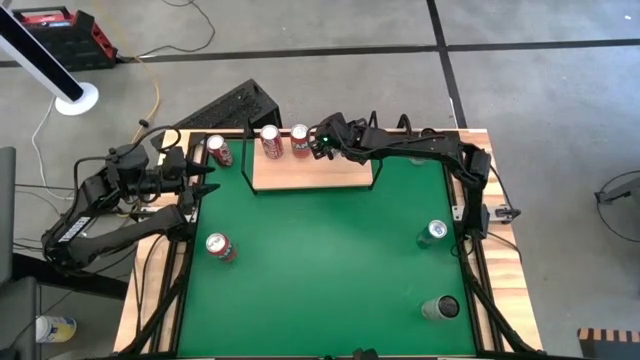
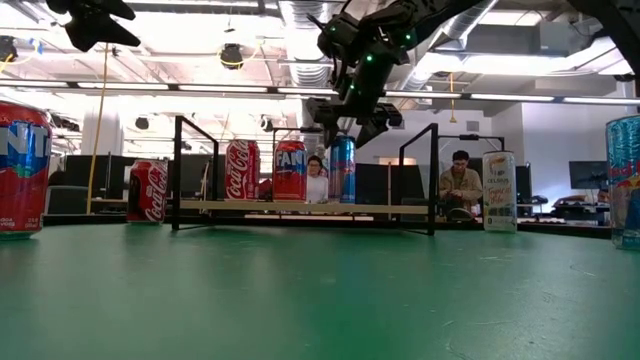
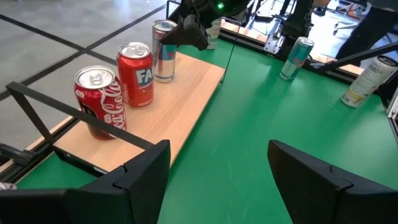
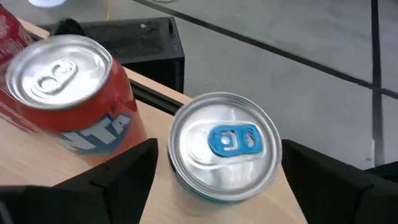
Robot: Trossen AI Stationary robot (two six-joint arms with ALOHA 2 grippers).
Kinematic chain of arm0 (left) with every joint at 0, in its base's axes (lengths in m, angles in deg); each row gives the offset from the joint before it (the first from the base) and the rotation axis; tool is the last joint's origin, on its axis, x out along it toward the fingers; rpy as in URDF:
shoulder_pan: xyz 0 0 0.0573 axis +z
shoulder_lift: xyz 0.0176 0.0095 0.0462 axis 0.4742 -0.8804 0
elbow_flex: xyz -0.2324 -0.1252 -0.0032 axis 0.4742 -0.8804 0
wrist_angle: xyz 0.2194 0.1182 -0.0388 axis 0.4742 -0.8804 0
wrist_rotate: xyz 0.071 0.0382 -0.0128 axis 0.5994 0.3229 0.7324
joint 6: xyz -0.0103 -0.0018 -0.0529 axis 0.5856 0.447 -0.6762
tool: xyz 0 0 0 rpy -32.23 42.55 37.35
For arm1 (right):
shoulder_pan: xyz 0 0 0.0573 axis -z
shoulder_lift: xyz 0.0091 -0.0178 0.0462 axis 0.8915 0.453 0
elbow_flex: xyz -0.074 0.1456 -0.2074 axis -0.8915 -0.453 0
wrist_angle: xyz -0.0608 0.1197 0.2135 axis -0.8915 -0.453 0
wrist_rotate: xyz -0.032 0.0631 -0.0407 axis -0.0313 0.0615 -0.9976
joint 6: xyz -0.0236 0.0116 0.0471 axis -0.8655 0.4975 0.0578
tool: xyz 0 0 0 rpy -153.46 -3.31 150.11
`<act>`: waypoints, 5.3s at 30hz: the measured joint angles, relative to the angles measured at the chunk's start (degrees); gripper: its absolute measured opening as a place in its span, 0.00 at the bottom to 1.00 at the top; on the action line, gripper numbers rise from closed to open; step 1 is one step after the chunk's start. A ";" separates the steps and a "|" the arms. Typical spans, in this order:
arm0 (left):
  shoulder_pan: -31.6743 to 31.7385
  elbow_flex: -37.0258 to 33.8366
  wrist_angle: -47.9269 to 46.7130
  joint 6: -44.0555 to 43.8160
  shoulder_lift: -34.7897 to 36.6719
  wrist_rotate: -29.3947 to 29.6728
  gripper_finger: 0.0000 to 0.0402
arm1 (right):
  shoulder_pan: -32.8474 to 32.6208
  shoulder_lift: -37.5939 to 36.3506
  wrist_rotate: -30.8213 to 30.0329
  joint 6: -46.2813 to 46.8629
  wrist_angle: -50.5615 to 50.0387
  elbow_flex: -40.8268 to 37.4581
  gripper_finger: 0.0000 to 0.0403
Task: Place canned beverage on shelf
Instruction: Put the left blue soda can on the shelf, then put the top white-yellow soda can on the shelf
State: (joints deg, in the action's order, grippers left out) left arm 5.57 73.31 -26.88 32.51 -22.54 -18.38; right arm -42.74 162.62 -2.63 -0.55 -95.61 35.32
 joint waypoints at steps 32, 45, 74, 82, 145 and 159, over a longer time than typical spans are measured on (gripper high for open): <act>-0.01 0.02 0.70 0.08 -1.28 5.81 0.63 | 10.83 -21.82 -1.53 -0.85 -47.67 10.51 0.90; 0.00 0.02 4.62 -0.77 -6.72 6.73 0.63 | 23.08 -38.96 7.20 8.19 -27.55 -23.01 0.90; -0.01 0.02 4.08 0.22 -7.78 4.96 0.63 | 27.04 -38.45 7.23 14.04 -17.67 -36.20 0.90; 0.00 0.02 4.08 0.24 -7.78 4.98 0.63 | 27.04 -38.45 7.23 13.97 -17.75 -36.20 0.88; -0.01 0.02 2.59 5.90 -7.77 1.68 0.63 | 4.08 -31.30 4.73 -5.72 -0.51 -14.56 0.68; -0.01 0.02 2.60 5.76 -7.76 1.44 0.63 | 6.34 -23.91 10.45 -6.03 -6.14 -13.36 0.68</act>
State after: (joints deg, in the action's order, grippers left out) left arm 5.56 73.33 -24.29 38.27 -30.30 -16.93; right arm -36.41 138.71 7.82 -6.58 -101.75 21.96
